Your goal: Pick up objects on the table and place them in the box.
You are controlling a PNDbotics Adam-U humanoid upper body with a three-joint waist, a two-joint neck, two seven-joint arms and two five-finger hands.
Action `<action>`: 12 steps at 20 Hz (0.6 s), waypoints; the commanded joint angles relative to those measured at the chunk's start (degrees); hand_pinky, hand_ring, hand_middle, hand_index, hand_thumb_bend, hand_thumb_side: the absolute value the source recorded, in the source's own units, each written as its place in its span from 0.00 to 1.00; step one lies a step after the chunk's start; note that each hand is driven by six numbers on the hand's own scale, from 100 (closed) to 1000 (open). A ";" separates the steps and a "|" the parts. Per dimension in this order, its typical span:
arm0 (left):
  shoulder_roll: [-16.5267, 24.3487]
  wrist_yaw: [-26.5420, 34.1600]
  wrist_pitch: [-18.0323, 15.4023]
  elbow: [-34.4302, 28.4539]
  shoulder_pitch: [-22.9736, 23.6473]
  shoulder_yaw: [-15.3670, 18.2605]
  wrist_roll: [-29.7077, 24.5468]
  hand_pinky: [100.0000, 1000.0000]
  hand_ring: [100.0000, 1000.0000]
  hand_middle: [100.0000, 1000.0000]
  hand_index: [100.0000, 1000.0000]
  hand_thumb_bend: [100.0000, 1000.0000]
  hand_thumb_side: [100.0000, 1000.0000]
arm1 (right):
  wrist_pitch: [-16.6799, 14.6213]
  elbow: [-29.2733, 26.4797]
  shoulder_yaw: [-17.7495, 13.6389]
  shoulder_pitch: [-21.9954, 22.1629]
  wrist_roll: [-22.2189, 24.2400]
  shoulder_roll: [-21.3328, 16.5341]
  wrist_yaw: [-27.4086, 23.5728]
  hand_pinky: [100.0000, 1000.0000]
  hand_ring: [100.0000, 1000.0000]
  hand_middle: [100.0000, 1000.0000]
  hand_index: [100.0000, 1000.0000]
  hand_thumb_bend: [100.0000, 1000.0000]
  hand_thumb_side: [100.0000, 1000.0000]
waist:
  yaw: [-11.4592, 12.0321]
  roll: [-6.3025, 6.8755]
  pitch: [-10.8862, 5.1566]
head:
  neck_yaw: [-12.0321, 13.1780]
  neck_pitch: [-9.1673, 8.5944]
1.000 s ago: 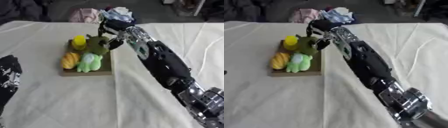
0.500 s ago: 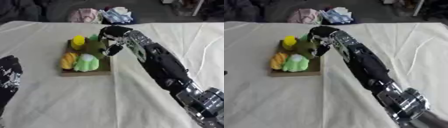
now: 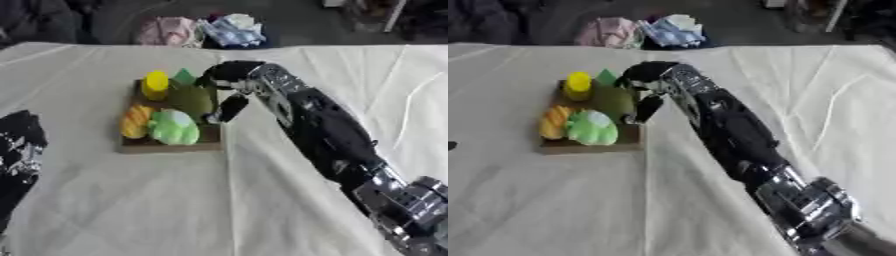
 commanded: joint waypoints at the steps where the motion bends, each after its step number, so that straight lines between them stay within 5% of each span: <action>1: 0.61 0.09 -0.15 -0.84 -0.54 0.27 0.04 0.69 0.82 0.70 0.79 0.14 0.35 | 0.04 -3.04 -0.66 -0.78 0.27 -1.74 -2.25 0.83 0.84 0.83 0.98 0.27 0.62 | -0.08 0.63 -0.92 | 0.16 -0.71; 5: 0.67 0.07 -0.13 -0.79 -0.43 0.39 0.17 0.69 0.82 0.70 0.79 0.14 0.35 | 0.55 -6.58 -1.45 -0.11 0.08 -3.01 -5.96 0.82 0.82 0.82 0.97 0.20 0.61 | -0.43 0.60 -1.02 | 0.41 -0.64; 12: 0.77 -0.12 -0.09 -0.69 -0.16 0.75 0.52 0.69 0.82 0.70 0.79 0.14 0.35 | 1.00 -17.51 -6.15 4.90 -6.28 -5.36 -13.24 0.76 0.75 0.74 0.94 0.00 0.44 | -1.81 0.45 -1.12 | 1.64 -0.30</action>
